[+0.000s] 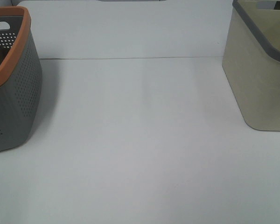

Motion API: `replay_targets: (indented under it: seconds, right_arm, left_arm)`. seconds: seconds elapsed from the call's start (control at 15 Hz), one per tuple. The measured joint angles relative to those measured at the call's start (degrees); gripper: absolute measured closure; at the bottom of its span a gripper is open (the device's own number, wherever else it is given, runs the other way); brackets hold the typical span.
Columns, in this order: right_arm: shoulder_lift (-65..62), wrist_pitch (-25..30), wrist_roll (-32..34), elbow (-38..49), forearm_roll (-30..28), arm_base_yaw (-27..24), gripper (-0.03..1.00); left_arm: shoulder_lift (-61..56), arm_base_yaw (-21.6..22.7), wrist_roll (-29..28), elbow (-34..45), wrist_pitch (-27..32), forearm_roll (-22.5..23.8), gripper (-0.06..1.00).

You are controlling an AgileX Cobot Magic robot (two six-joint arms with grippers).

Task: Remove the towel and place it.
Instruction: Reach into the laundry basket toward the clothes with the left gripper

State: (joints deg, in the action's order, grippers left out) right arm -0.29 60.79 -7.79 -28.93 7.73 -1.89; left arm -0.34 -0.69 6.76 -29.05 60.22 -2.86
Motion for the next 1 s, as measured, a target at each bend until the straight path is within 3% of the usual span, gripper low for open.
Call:
replay_targets:
  seconds: [0.33,0.4,0.6,1.0]
  right_arm:
    - [0.00,0.00,0.00,0.00,0.00,0.00,0.01]
    - [0.00,0.00,0.00,0.00,0.00,0.00,0.01]
    - [0.00,0.00,0.00,0.00,0.00,0.00,0.01]
    - [0.00,0.00,0.00,0.00,0.00,0.00,0.01]
  left_arm:
    - [0.69,0.00,2.29,-2.92,0.92,0.00,-0.05]
    - [6.47,0.00,5.73,-9.40,4.81,0.00,-0.05]
    - [17.25,0.00,8.65,-17.93,9.17,-0.52,-0.05]
    - [44.40,0.00,24.18,-36.10,9.51,0.11,-0.05]
